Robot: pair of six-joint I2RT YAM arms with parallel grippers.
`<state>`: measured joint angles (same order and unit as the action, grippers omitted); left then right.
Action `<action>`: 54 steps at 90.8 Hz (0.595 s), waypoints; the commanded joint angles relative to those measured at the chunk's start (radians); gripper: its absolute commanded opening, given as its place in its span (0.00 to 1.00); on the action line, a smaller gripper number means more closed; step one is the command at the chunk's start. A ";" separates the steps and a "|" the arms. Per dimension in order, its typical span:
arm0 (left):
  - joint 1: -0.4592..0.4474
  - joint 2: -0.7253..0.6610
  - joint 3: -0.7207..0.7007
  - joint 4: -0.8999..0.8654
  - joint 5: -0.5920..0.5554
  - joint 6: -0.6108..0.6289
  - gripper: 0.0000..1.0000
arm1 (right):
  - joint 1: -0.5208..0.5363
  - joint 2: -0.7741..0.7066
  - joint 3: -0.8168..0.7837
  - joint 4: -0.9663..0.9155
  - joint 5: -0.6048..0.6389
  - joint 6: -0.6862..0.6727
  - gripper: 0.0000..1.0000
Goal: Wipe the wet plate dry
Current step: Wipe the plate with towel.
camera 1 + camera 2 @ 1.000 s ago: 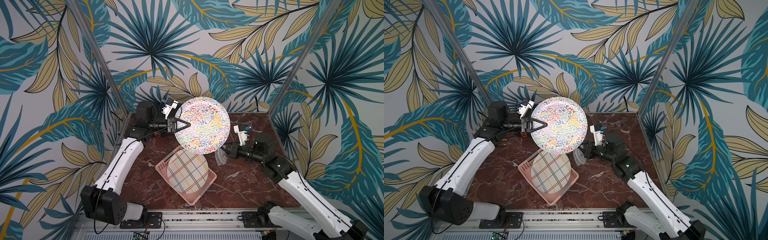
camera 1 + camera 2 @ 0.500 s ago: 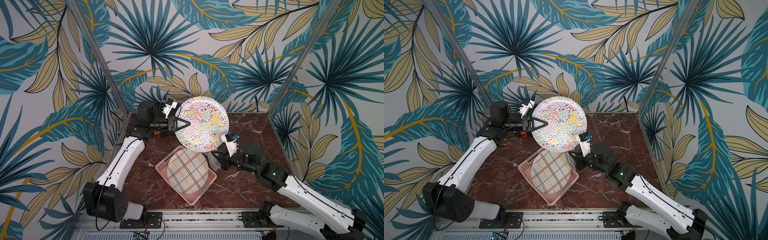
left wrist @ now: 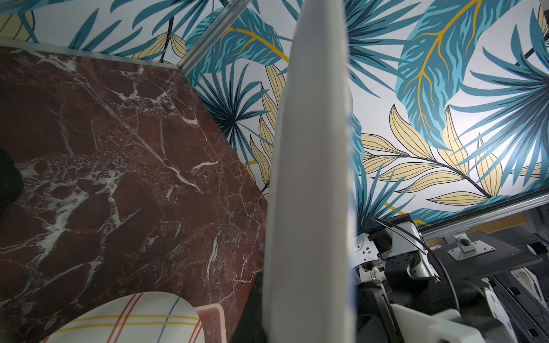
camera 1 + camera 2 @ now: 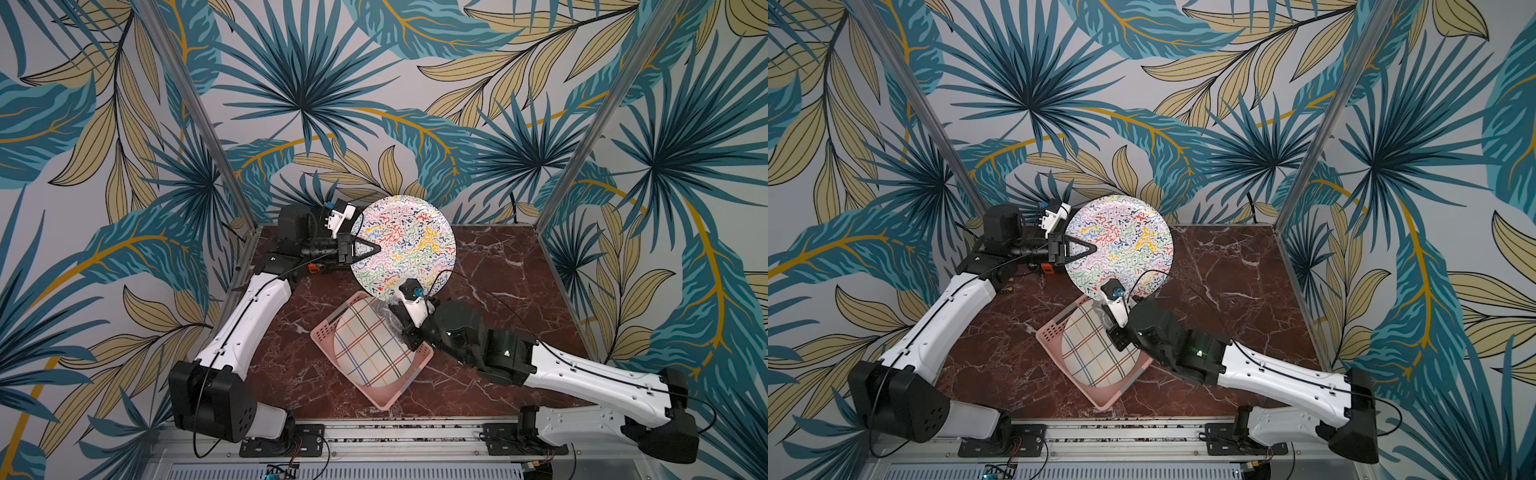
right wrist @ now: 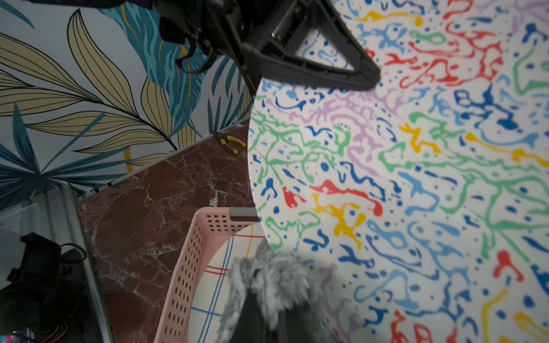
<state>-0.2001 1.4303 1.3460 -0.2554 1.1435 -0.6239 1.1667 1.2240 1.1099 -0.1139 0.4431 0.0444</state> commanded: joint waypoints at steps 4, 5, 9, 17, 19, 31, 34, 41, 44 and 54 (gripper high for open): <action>-0.011 0.004 -0.007 0.013 0.028 0.021 0.00 | 0.047 0.111 0.080 0.200 0.298 -0.152 0.00; -0.010 0.004 -0.007 0.013 0.028 0.021 0.00 | 0.050 0.121 0.084 0.210 0.306 -0.161 0.00; -0.010 0.007 -0.007 0.012 0.029 0.021 0.00 | 0.059 0.156 0.107 0.236 0.348 -0.197 0.00; -0.010 0.012 -0.008 0.008 0.031 0.020 0.00 | 0.072 0.238 0.166 0.266 0.423 -0.272 0.00; -0.010 0.013 -0.008 0.008 0.032 0.021 0.00 | 0.074 0.251 0.181 0.278 0.438 -0.290 0.00; -0.010 0.013 -0.009 0.008 0.032 0.020 0.00 | 0.079 0.341 0.256 0.306 0.472 -0.357 0.00; -0.010 0.012 -0.010 0.008 0.031 0.020 0.00 | 0.079 0.361 0.274 0.307 0.471 -0.365 0.00; -0.010 0.011 -0.010 0.008 0.032 0.016 0.00 | 0.079 0.410 0.312 0.306 0.464 -0.387 0.00; -0.010 0.011 -0.009 0.008 0.033 0.015 0.00 | 0.079 0.426 0.334 0.305 0.466 -0.399 0.00; -0.010 0.012 -0.009 0.010 0.033 0.014 0.00 | 0.079 0.501 0.396 0.334 0.500 -0.453 0.00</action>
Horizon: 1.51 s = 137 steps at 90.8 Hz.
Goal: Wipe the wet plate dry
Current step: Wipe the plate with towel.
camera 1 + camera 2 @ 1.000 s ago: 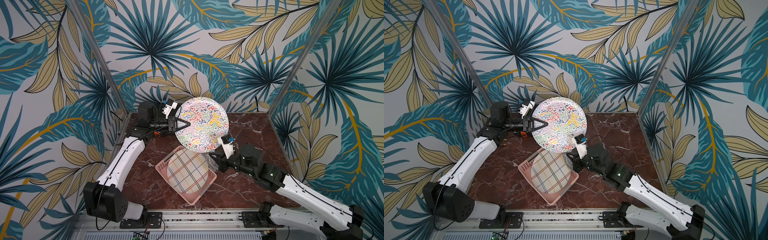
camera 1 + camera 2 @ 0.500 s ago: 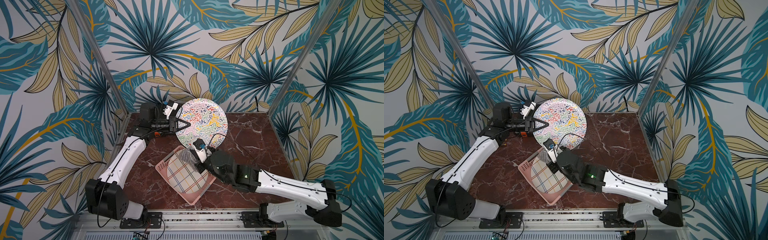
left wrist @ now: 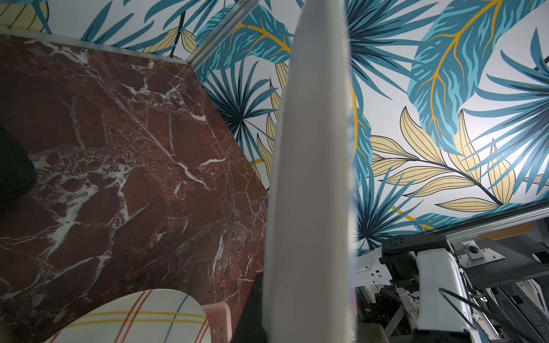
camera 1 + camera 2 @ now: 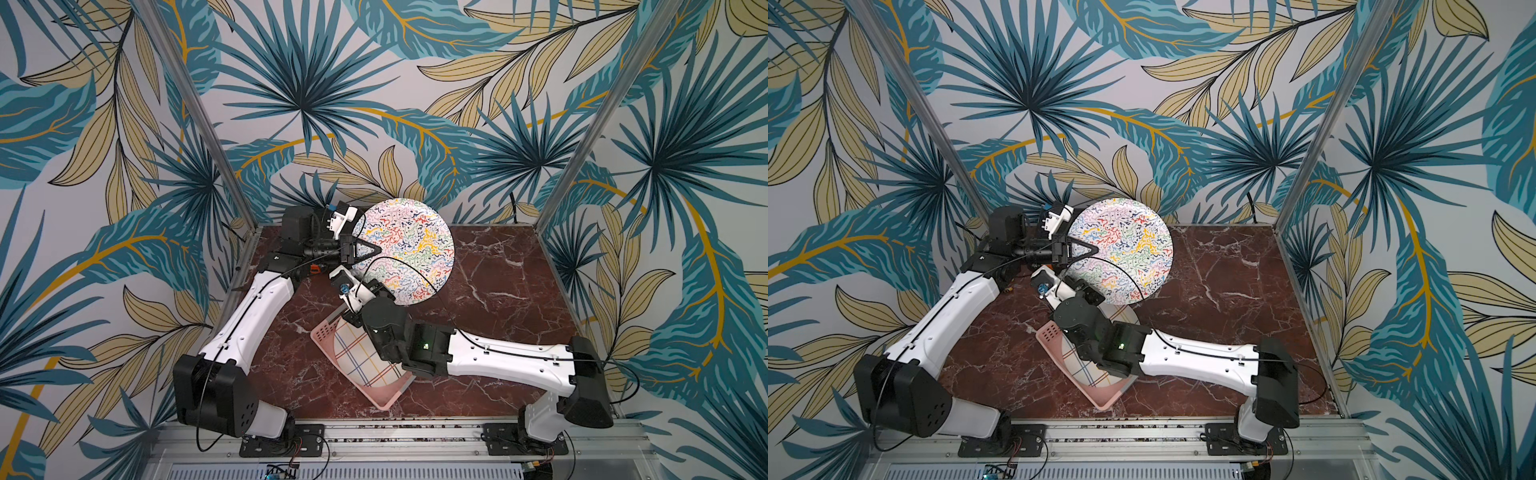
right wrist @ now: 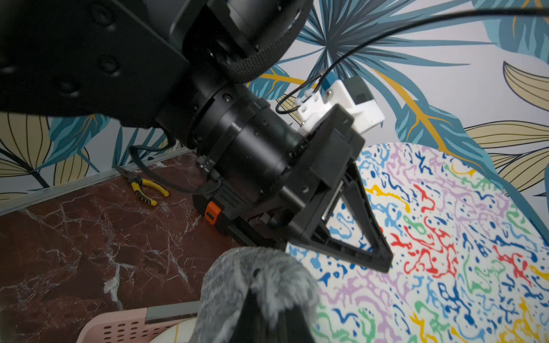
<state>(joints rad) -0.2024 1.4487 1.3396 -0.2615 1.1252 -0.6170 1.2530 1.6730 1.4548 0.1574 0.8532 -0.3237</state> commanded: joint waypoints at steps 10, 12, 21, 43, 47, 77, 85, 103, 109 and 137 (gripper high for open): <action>-0.006 -0.004 0.001 0.017 0.053 0.003 0.00 | -0.008 0.086 0.065 0.122 0.116 -0.134 0.00; -0.007 -0.004 0.004 0.017 0.054 0.003 0.00 | -0.009 0.088 0.065 0.123 0.113 -0.136 0.00; -0.005 -0.004 0.012 0.010 0.059 0.003 0.00 | -0.011 0.097 0.065 0.107 0.122 -0.146 0.00; 0.006 -0.003 0.034 -0.005 0.064 0.007 0.00 | -0.010 0.042 -0.015 0.121 0.241 -0.205 0.00; 0.007 -0.003 0.033 -0.005 0.063 0.007 0.00 | -0.009 0.034 -0.031 0.129 0.261 -0.231 0.00; 0.014 -0.002 0.035 -0.002 0.062 0.006 0.00 | -0.007 -0.093 -0.175 0.150 0.385 -0.270 0.00; 0.017 -0.003 0.034 -0.005 0.060 0.008 0.00 | -0.007 -0.165 -0.215 0.105 0.411 -0.238 0.00; 0.018 0.000 0.035 0.003 0.059 0.004 0.00 | -0.011 -0.337 -0.335 0.018 0.473 -0.175 0.00; 0.020 0.001 0.035 0.006 0.060 0.002 0.00 | -0.016 -0.382 -0.372 -0.032 0.500 -0.149 0.00; 0.024 -0.017 0.054 -0.064 0.037 0.083 0.00 | -0.121 -0.706 -0.361 -0.884 0.411 0.565 0.00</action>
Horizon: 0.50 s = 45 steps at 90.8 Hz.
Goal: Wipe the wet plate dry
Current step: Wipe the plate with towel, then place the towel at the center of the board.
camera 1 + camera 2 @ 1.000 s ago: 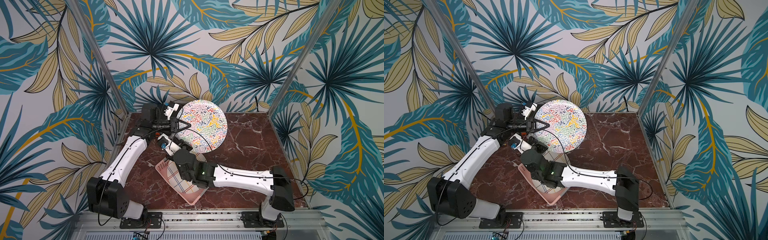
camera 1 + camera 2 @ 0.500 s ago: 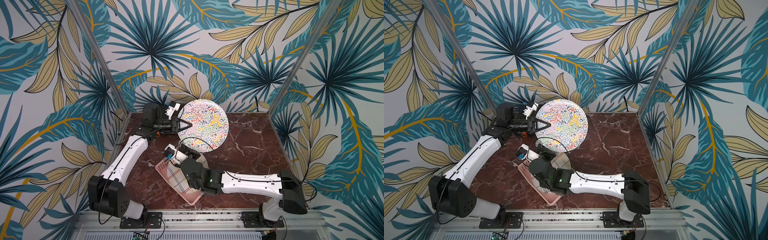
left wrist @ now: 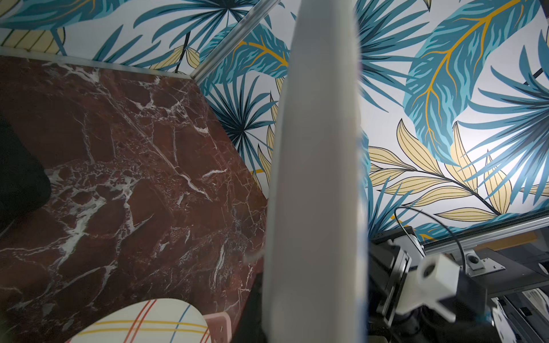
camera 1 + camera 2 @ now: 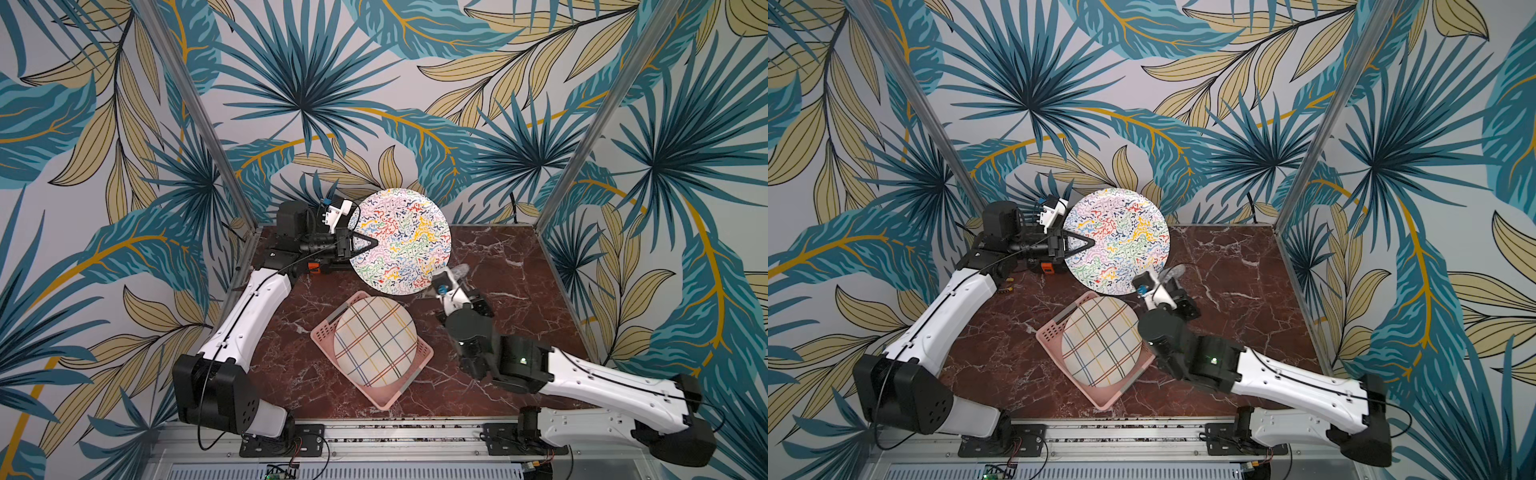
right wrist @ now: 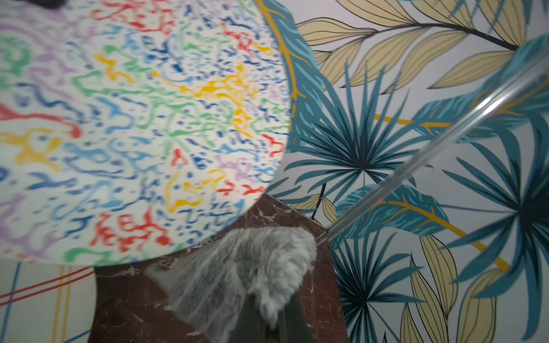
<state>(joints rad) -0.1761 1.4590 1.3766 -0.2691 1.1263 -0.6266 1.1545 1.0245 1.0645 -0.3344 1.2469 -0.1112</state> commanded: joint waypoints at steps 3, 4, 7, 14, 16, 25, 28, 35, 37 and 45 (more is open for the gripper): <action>-0.002 -0.028 0.026 -0.091 0.027 0.123 0.00 | -0.035 -0.066 0.046 -0.479 -0.013 0.442 0.00; -0.002 -0.030 0.028 -0.101 0.024 0.136 0.00 | -0.041 -0.068 0.050 -0.504 -0.023 0.466 0.00; -0.002 -0.030 0.034 -0.129 0.014 0.169 0.00 | -0.061 -0.067 0.062 -0.565 -0.080 0.538 0.00; -0.003 -0.032 0.040 -0.175 -0.002 0.231 0.00 | -0.116 -0.045 0.066 -0.662 -0.216 0.685 0.00; -0.003 -0.035 0.039 -0.182 -0.005 0.241 0.00 | -0.130 -0.037 0.062 -0.682 -0.254 0.734 0.00; -0.003 -0.052 0.023 -0.194 -0.016 0.279 0.00 | -0.178 0.013 -0.009 -0.719 -0.400 0.917 0.00; -0.003 -0.060 0.018 -0.203 -0.024 0.292 0.00 | -0.185 0.024 -0.043 -0.709 -0.431 0.972 0.00; -0.005 -0.075 0.009 -0.225 -0.046 0.331 0.00 | -0.194 0.031 -0.161 -0.633 -0.529 1.043 0.00; -0.005 -0.076 0.009 -0.232 -0.049 0.337 0.00 | -0.194 0.029 -0.194 -0.599 -0.550 1.059 0.00; -0.008 -0.078 0.009 -0.256 -0.055 0.365 0.00 | -0.196 0.017 -0.329 -0.475 -0.659 1.113 0.13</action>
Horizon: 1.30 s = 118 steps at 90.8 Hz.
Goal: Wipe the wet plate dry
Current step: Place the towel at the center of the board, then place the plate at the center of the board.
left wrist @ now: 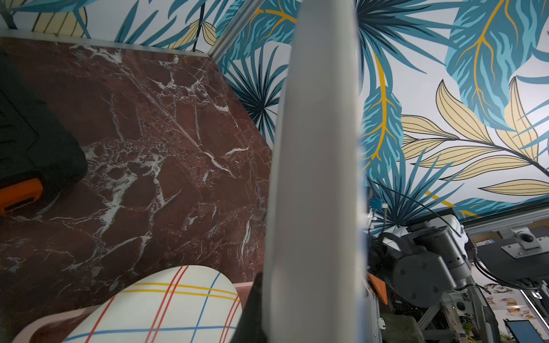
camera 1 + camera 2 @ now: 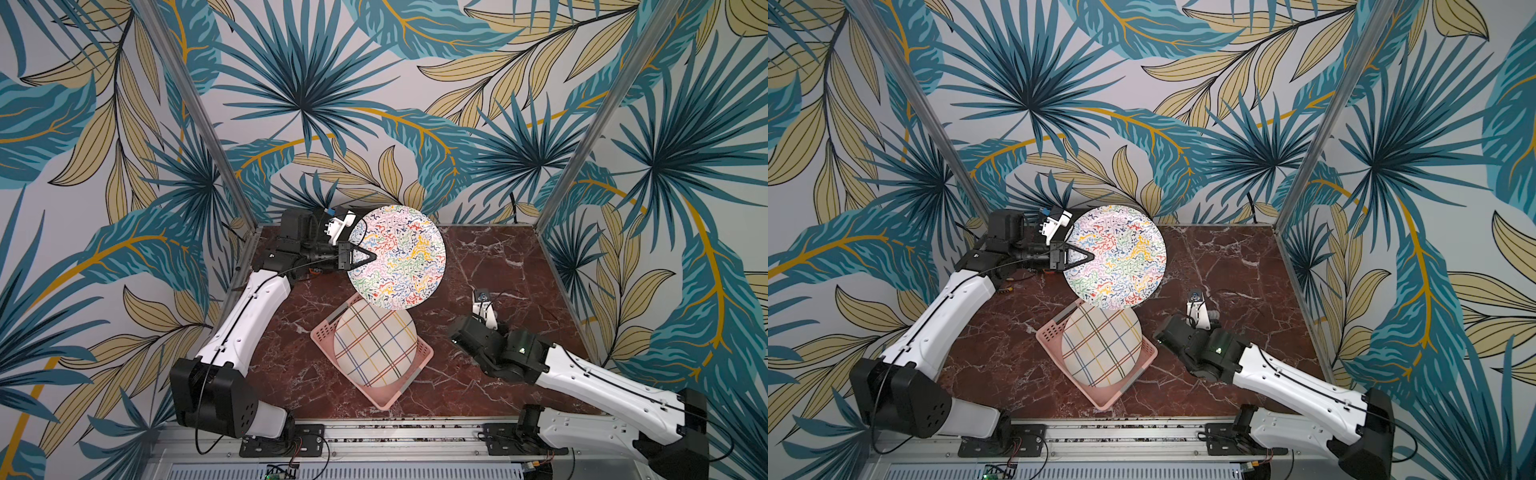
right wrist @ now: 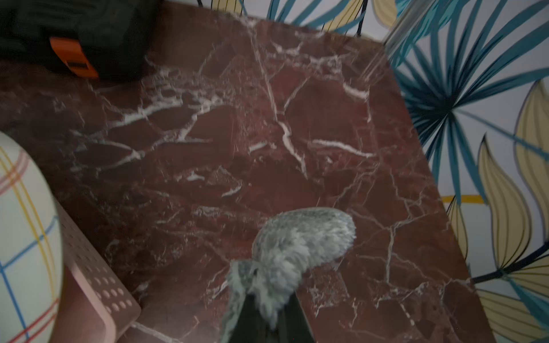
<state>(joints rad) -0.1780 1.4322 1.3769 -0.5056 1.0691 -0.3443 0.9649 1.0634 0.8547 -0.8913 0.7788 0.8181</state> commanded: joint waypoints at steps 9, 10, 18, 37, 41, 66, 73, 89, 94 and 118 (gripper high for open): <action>-0.014 -0.050 0.009 -0.036 -0.005 0.102 0.00 | -0.006 -0.024 -0.208 0.201 -0.286 0.188 0.43; -0.015 -0.050 0.009 -0.038 -0.006 0.105 0.00 | -0.006 -0.023 -0.209 0.207 -0.291 0.183 0.47; -0.027 -0.049 0.008 -0.053 -0.019 0.130 0.00 | -0.006 -0.027 -0.176 0.220 -0.343 0.121 0.80; -0.060 -0.058 0.008 -0.110 -0.071 0.220 0.00 | -0.076 -0.128 -0.023 0.143 -0.455 -0.029 0.92; -0.063 -0.062 0.002 -0.110 -0.071 0.223 0.00 | -0.102 -0.156 0.000 0.143 -0.506 -0.065 0.92; -0.080 -0.065 0.001 -0.164 0.039 0.253 0.00 | -0.334 -0.225 0.092 0.280 -0.952 -0.192 0.92; -0.090 -0.067 0.008 -0.196 0.080 0.271 0.00 | -0.390 -0.221 0.102 0.319 -1.029 -0.194 0.91; -0.102 -0.069 0.023 -0.249 0.161 0.292 0.00 | -0.491 -0.217 0.098 0.391 -1.160 -0.183 0.86; -0.103 -0.070 0.024 -0.256 0.178 0.291 0.00 | -0.518 -0.221 0.091 0.408 -1.189 -0.186 0.86; -0.104 -0.062 0.022 -0.244 0.303 0.254 0.00 | -0.584 -0.231 -0.019 0.706 -1.377 -0.107 0.69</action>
<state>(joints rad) -0.2790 1.4044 1.3743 -0.7685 1.2366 -0.0792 0.3904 0.8291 0.8848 -0.3717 -0.4709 0.6746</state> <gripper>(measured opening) 0.109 0.726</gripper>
